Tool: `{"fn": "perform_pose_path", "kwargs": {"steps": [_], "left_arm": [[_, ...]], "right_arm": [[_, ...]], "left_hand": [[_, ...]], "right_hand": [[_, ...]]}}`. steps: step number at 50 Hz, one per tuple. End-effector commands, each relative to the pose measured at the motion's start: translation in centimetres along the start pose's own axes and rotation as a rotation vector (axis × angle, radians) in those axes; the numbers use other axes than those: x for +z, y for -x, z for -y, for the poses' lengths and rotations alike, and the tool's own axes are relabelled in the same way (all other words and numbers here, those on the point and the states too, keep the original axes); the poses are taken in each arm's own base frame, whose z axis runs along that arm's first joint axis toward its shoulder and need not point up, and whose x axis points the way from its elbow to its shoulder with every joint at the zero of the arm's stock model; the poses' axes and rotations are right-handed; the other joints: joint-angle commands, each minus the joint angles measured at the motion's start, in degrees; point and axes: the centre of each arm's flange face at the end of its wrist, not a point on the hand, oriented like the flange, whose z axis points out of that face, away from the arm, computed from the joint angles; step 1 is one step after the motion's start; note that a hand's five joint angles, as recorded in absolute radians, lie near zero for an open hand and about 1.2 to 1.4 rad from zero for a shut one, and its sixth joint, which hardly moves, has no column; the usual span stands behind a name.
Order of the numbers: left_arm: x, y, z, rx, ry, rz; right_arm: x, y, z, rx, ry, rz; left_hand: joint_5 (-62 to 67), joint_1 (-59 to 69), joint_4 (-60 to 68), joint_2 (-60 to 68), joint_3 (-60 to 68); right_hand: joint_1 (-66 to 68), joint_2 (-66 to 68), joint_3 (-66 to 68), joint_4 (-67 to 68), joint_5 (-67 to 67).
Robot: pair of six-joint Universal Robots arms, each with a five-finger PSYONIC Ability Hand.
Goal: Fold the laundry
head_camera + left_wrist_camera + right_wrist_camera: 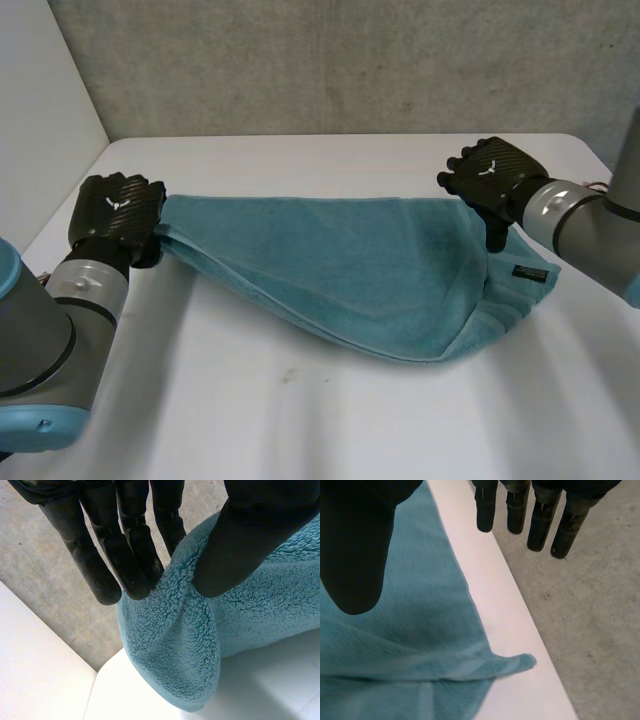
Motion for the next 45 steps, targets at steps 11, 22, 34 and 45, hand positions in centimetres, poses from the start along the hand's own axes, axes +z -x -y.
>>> {"fn": "perform_pose_path", "kwargs": {"steps": [11, 22, 34, 45], "left_arm": [[0.4, 1.8, -0.3, -0.002, 0.006, 0.053], [0.9, 3.1, -1.0, -0.002, 0.034, 0.096], [0.6, 2.6, -1.0, -0.002, 0.034, 0.08], [0.6, 2.6, -1.1, -0.002, 0.036, 0.079]], "right_arm": [[5.0, 1.8, -5.1, -0.204, 0.077, 0.076], [0.8, 0.4, -7.1, 0.008, 0.202, 0.075], [-1.9, 2.3, -7.3, 0.362, 0.182, 0.267], [-0.2, 2.9, -8.4, 0.374, 0.185, 0.294]], "left_hand": [[16.41, 16.78, 11.49, 11.34, 11.55], [16.41, 16.78, 11.49, 11.34, 11.55], [16.41, 16.78, 11.49, 11.34, 11.55], [16.41, 16.78, 11.49, 11.34, 11.55]], "right_hand": [[19.46, 17.15, 16.92, 17.15, 16.43], [31.23, 28.92, 28.7, 28.93, 28.21], [40.65, 38.34, 38.12, 38.35, 37.63], [30.74, 28.43, 28.2, 28.43, 27.71]]}}
